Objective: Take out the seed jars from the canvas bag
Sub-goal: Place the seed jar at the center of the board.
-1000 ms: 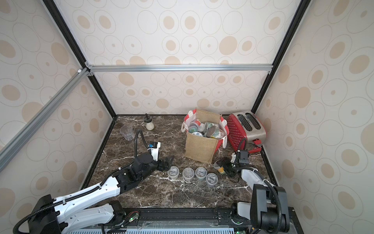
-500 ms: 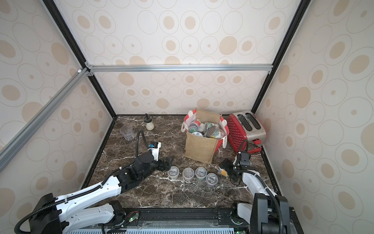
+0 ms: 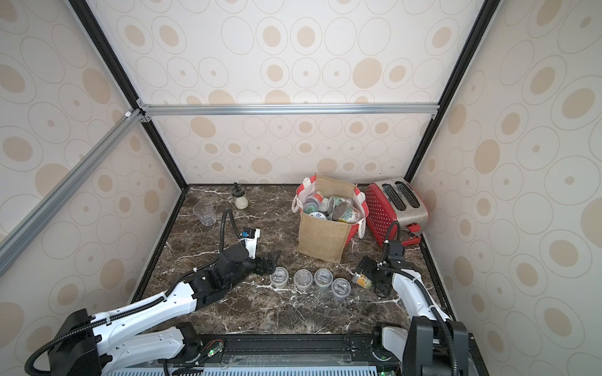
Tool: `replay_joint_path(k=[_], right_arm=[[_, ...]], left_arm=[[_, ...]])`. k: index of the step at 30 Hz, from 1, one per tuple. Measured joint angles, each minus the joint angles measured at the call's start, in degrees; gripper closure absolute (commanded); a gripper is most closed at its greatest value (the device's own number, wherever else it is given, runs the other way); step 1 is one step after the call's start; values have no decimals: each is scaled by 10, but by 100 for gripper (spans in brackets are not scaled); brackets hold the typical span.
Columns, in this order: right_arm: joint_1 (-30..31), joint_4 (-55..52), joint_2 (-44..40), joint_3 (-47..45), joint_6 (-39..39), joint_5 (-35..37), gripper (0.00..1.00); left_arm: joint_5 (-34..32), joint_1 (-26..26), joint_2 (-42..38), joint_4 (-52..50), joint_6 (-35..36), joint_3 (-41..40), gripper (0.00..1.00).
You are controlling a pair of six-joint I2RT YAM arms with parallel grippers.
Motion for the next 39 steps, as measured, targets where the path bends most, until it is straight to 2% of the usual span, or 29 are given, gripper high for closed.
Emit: replay_joint_path(k=[3,8,14,19,31,39], right_arm=[[11,-16,0,5,-4,10,1],[41,-38,1,33,-10,32,13],[72,-57,26,64,-11,65,15],[91,-69,42,70,-11,85,30],[96,-71,42,73,-5,89,34],[96,-27,33,73,29,44,34]], left_arm=[[2,0,3,0,0,0,2],[2,0,3,1,0,0,2],[2,0,3,1,0,0,2],[2,0,3,1,0,0,2],[2,0,3,1,0,0,2],[2,1,3,1,0,0,2]])
